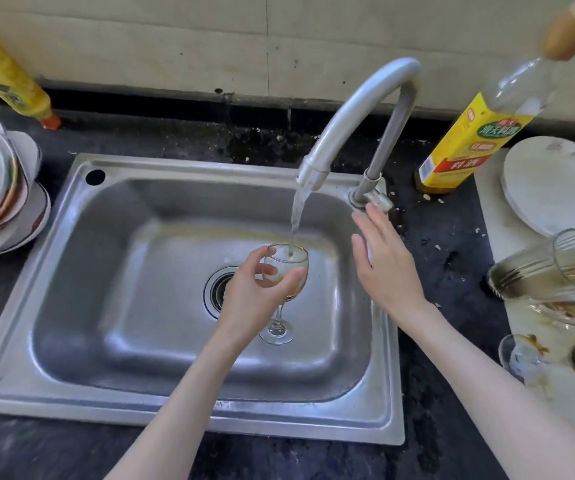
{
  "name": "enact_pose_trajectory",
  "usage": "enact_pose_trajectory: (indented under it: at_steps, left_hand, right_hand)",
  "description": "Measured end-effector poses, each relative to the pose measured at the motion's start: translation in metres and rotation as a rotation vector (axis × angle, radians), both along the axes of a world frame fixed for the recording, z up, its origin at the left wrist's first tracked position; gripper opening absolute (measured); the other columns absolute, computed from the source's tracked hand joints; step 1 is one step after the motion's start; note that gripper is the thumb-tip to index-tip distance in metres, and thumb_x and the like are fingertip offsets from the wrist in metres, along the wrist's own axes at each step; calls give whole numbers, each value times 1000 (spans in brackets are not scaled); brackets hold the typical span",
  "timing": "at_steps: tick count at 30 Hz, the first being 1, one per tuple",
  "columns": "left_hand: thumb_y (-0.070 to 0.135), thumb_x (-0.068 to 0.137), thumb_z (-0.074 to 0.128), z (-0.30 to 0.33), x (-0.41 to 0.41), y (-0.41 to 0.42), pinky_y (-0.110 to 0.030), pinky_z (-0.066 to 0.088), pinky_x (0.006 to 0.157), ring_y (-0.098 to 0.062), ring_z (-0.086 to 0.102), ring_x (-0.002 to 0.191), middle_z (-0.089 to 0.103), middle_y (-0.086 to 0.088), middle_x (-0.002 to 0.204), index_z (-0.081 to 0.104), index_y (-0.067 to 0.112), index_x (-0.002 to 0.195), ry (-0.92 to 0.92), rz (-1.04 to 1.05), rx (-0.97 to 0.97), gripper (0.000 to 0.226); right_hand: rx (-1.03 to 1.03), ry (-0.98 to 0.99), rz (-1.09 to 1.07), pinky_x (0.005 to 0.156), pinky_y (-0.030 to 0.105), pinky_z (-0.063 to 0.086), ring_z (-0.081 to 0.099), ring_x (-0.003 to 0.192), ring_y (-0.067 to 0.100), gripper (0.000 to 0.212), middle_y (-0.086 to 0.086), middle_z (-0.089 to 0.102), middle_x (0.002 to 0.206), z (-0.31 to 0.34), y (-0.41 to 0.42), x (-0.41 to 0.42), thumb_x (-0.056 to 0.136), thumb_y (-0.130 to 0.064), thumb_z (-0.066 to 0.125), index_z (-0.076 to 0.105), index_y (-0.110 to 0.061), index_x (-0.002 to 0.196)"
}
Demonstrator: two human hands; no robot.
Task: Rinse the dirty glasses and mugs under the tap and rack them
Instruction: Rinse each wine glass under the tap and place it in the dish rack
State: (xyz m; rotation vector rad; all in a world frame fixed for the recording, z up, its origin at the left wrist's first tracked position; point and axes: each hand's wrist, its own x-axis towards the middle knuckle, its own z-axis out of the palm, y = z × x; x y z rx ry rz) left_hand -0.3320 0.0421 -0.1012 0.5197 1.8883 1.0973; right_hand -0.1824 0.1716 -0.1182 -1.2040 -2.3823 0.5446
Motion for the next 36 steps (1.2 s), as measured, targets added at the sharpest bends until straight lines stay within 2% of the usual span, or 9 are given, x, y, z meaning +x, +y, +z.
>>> enact_pose_trajectory:
  at_steps: [6, 10, 16, 21, 27, 29, 31, 34, 36]
  left_hand:
    - [56, 54, 71, 1, 0, 2, -43, 55, 82, -12, 66, 83, 63, 4, 101, 56, 40, 106, 12, -19, -19, 57]
    - [46, 65, 77, 5, -4, 7, -37, 59, 72, -14, 67, 83, 66, -5, 98, 60, 24, 111, -159, 43, -23, 53]
    - [50, 77, 66, 3, -9, 15, -30, 57, 75, -22, 70, 81, 72, -10, 88, 65, 11, 96, -376, 102, -166, 44]
    - [63, 85, 45, -5, -2, 17, -27, 46, 72, -15, 60, 82, 69, -2, 90, 65, 14, 99, -271, -18, -250, 55]
    - [46, 93, 41, -8, -12, 15, -29, 28, 54, -15, 45, 61, 49, 2, 69, 49, 21, 70, -635, -5, 192, 36]
    - [38, 94, 46, -10, -10, 19, -25, 33, 50, -18, 51, 59, 53, 0, 68, 52, 19, 68, -497, 72, 159, 33]
    - [38, 89, 58, -10, -2, 24, -27, 43, 56, -22, 62, 72, 66, -4, 83, 62, 14, 91, -294, 214, 31, 24]
    - [42, 78, 70, -10, 4, 34, -25, 50, 74, -18, 65, 94, 65, -3, 111, 53, 12, 120, -244, 341, 8, 55]
    - [43, 69, 74, -12, 0, 40, -32, 52, 81, -19, 65, 90, 66, -5, 107, 55, 14, 119, -260, 282, 47, 60]
  right_hand:
    - [1, -56, 9, 117, 39, 18, 18, 143, 27, 46, 18, 26, 152, -8, -6, 0, 95, -22, 38, 45, -3, 136]
    - [-50, 73, -20, 115, 27, 20, 30, 137, 20, 37, 15, 37, 145, -1, -37, -5, 93, -15, 45, 54, -5, 128]
    - [-1315, 327, -215, 76, 37, 56, 66, 73, 21, 21, 10, 62, 97, 24, -66, -31, 98, -31, 44, 54, -15, 108]
    - [-1416, 229, -214, 56, 25, 44, 56, 53, 14, 29, 6, 57, 84, 21, -65, -41, 98, -34, 43, 56, -11, 107]
    - [-1975, 516, -143, 38, 19, 35, 39, 38, 11, 45, 9, 52, 60, 25, -60, -41, 98, -42, 32, 55, -5, 90]
    - [-1802, 378, -122, 38, 18, 35, 41, 39, 13, 46, 11, 55, 69, 26, -58, -45, 100, -45, 27, 54, -9, 95]
    - [-1406, 106, -99, 51, 23, 44, 48, 49, 14, 49, 12, 59, 85, 22, -58, -53, 101, -45, 19, 52, -10, 111]
    - [-1056, 15, -96, 81, 32, 46, 53, 77, 12, 57, 8, 61, 111, 13, -61, -65, 98, -51, 10, 46, -17, 125]
    - [-1275, 179, -182, 53, 22, 41, 45, 53, 9, 58, 3, 57, 71, 8, -57, -68, 97, -54, 8, 53, -17, 95]
